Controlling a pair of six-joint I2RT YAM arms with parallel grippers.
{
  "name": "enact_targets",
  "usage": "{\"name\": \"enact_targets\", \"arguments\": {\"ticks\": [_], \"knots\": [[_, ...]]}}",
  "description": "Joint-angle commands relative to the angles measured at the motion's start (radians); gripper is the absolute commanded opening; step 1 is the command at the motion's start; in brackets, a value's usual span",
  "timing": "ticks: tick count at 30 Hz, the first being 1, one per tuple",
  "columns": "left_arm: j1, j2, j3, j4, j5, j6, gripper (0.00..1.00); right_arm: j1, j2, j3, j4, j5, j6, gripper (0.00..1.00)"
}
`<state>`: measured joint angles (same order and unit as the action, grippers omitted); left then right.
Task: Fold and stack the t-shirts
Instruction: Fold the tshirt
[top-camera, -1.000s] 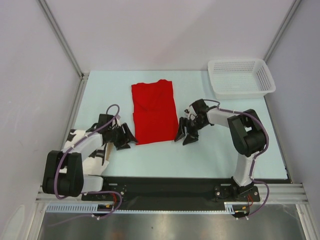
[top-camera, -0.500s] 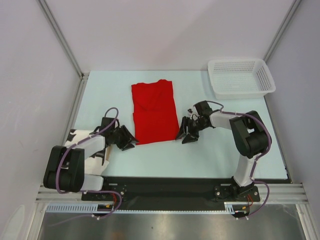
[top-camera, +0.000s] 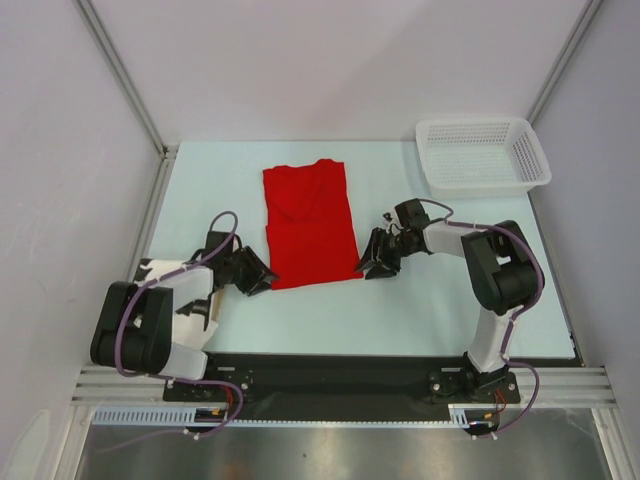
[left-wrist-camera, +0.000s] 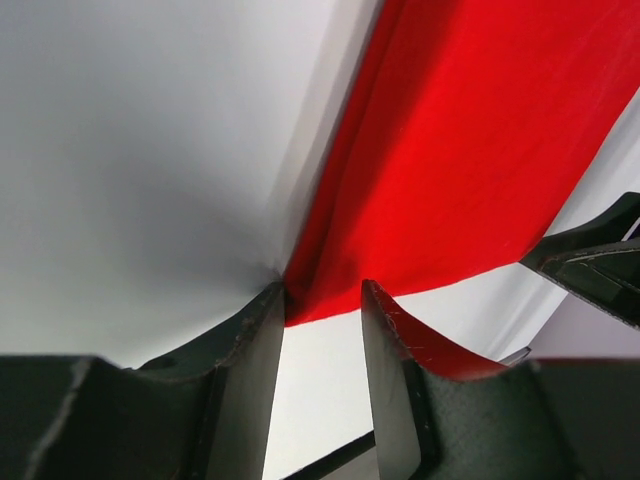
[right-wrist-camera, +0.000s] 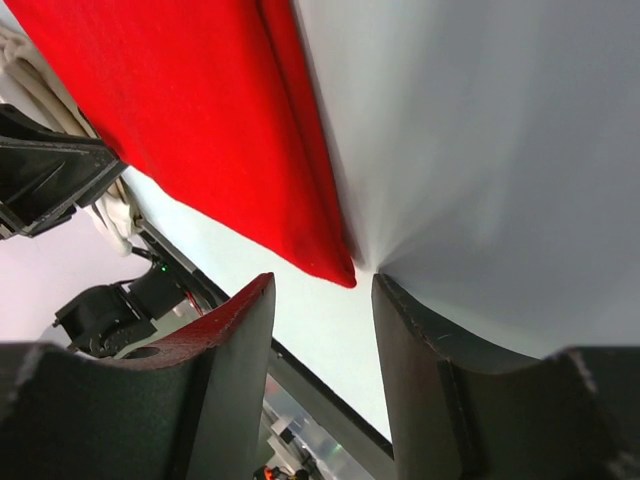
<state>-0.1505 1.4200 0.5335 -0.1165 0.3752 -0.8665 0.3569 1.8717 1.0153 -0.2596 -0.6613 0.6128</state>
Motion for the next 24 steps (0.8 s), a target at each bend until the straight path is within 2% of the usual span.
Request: {"name": "enact_targets", "arguments": {"ticks": [1,12,14,16,19,24], "knots": [[-0.024,0.068,-0.006,-0.054,-0.098,0.021,0.43,0.004,0.030,-0.006,0.036,0.042,0.010,0.49],[-0.031,0.056,-0.021,-0.103,-0.119,0.012,0.40,0.019,0.053,-0.007,0.051,0.032,0.030,0.48],[-0.029,0.047,-0.010,-0.161,-0.125,0.021,0.41,0.017,0.047,-0.006,0.051,0.034,0.028,0.48],[-0.029,-0.002,-0.015,-0.193,-0.156,0.021,0.48,0.017,0.047,-0.004,0.051,0.032,0.025,0.48],[-0.032,-0.052,-0.043,-0.193,-0.153,0.011,0.47,0.017,0.052,-0.003,0.052,0.031,0.024,0.47],[-0.037,-0.029,-0.055,-0.169,-0.144,0.003,0.46,0.020,0.057,-0.004,0.059,0.028,0.022,0.46]]}}
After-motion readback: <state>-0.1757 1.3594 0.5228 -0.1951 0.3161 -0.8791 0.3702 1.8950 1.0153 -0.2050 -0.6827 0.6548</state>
